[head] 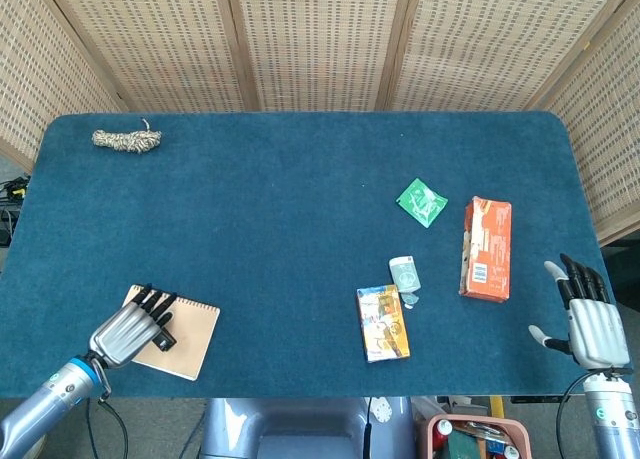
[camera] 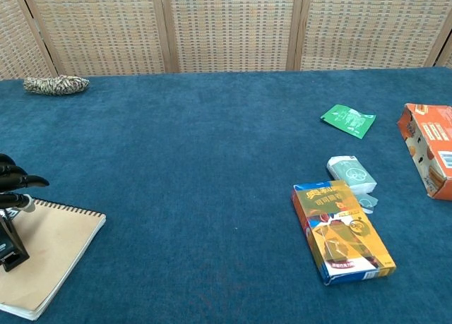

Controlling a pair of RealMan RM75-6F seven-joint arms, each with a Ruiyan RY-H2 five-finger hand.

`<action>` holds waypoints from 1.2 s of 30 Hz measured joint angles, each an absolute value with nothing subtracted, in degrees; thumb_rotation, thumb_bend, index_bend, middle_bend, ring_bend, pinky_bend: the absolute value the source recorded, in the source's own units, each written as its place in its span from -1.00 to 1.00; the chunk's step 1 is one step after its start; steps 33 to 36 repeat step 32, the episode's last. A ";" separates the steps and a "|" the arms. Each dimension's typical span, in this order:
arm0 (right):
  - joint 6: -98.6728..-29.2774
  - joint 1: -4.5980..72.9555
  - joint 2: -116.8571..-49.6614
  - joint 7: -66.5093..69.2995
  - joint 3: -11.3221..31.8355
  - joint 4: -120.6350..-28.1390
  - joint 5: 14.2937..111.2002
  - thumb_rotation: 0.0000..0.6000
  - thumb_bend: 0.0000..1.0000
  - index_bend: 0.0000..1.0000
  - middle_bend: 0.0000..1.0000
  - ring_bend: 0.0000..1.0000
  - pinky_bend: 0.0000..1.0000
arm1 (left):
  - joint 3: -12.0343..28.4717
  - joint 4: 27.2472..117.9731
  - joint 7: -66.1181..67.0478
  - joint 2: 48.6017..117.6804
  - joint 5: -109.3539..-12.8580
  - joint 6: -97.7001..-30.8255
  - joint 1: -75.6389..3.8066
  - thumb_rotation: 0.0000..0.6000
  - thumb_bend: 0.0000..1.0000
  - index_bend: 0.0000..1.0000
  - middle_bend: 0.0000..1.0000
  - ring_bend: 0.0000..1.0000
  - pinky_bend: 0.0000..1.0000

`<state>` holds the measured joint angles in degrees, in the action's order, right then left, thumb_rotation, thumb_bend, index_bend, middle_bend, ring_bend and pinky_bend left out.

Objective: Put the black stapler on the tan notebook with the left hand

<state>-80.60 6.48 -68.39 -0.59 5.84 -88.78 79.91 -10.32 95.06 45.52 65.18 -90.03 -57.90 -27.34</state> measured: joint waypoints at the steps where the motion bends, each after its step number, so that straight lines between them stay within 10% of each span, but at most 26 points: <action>1: -80.62 6.48 -68.38 -0.59 5.87 -88.79 79.90 1.00 -0.81 -1.00 -1.00 -1.00 -1.00 | -10.21 95.64 45.69 64.82 -90.01 -58.28 -27.15 1.00 -0.39 -0.76 -1.00 -0.89 -0.93; 22: -80.91 6.84 -68.45 -1.45 5.11 -89.40 82.31 1.00 -0.81 -1.00 -1.00 -1.00 -1.00 | -5.45 101.86 26.70 63.09 -91.23 -87.98 -12.52 1.00 -0.45 -0.91 -1.00 -1.00 -1.00; 36: -81.84 6.94 -68.62 -2.24 4.69 -90.00 83.91 1.00 -0.81 -1.00 -1.00 -1.00 -1.00 | -2.69 90.32 12.09 71.48 -90.54 -94.40 -7.34 1.00 -0.48 -0.94 -1.00 -1.00 -1.00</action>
